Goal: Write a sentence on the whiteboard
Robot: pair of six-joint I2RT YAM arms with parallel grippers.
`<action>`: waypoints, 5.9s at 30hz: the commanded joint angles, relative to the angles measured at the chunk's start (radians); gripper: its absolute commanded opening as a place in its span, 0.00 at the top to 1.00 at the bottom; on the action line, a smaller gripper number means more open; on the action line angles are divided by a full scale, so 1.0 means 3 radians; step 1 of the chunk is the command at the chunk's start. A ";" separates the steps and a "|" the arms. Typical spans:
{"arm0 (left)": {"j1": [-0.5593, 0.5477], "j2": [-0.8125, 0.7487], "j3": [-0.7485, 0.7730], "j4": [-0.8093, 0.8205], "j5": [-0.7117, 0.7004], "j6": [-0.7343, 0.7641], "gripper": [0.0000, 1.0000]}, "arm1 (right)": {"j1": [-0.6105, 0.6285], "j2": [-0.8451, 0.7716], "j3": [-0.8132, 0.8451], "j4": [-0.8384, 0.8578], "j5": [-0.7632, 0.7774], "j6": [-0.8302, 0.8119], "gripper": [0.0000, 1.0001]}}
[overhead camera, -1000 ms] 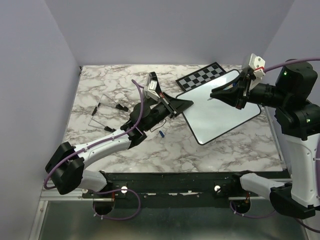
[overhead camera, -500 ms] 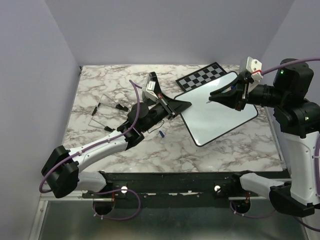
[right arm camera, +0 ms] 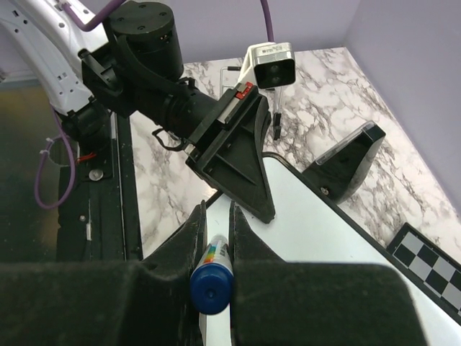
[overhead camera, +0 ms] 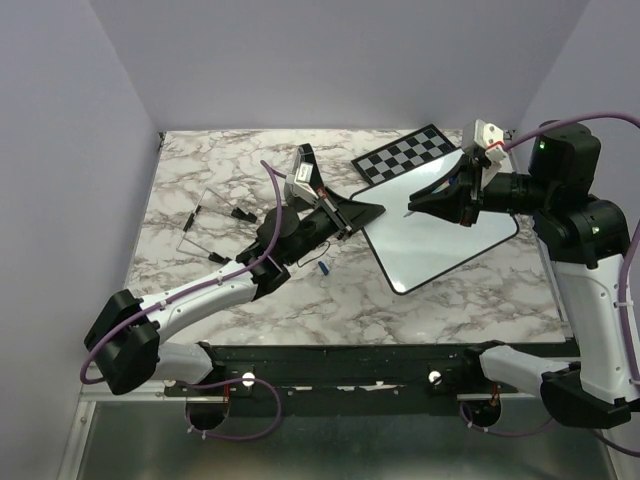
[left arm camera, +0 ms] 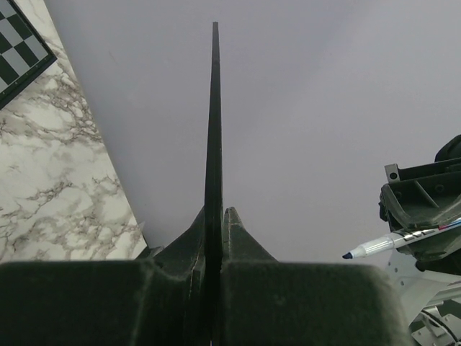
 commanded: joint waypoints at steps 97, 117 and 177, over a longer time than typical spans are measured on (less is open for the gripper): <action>-0.0043 -0.0098 -0.0048 0.0498 -0.0055 -0.0043 1.00 | 0.0211 0.0111 0.0114 -0.0192 -0.0087 -0.0190 1.00; -0.0043 -0.0072 0.0003 0.0483 -0.0101 -0.0018 1.00 | 0.0610 0.0188 0.0073 -0.0094 0.0245 -0.0103 1.00; -0.0043 -0.0175 -0.0345 0.1178 -0.0044 0.0223 1.00 | 0.0738 0.0055 -0.0259 0.0130 0.0480 -0.0190 0.99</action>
